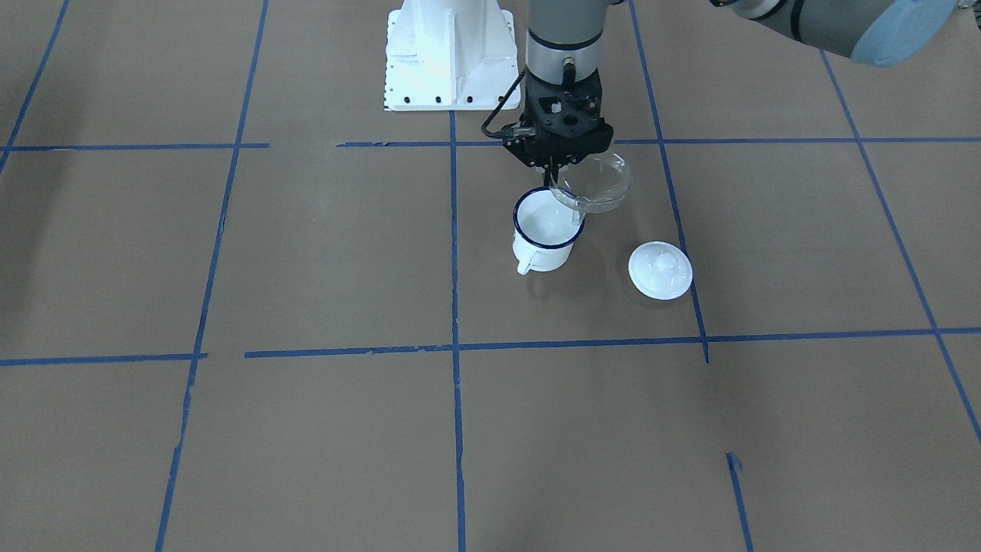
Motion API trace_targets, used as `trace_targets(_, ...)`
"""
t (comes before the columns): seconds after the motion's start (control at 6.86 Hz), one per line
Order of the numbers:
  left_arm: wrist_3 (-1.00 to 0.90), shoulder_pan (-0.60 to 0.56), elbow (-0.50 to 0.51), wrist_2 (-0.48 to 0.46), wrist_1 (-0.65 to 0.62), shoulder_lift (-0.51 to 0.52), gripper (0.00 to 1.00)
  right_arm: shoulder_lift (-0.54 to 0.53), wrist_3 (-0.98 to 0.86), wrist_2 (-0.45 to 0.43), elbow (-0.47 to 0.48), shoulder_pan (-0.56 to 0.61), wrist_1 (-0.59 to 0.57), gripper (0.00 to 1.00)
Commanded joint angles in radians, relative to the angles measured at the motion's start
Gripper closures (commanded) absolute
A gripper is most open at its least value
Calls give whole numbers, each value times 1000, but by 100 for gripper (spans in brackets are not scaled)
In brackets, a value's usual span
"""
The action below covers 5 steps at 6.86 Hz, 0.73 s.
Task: Place funnel on cup
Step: 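Carry the glass funnel over the mug and lower it into the mouth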
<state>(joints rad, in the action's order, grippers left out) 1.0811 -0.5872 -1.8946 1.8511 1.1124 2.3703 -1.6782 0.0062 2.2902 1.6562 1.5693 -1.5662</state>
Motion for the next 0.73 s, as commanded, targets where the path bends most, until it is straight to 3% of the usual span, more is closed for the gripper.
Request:
trace_targets(0.0,-50,33,51,-1,-14,29,100,0,0,0,0,0,0,0)
trace_targets(0.58,-56,85,109,2,51,20,100,0,0,0,0,0,0,0)
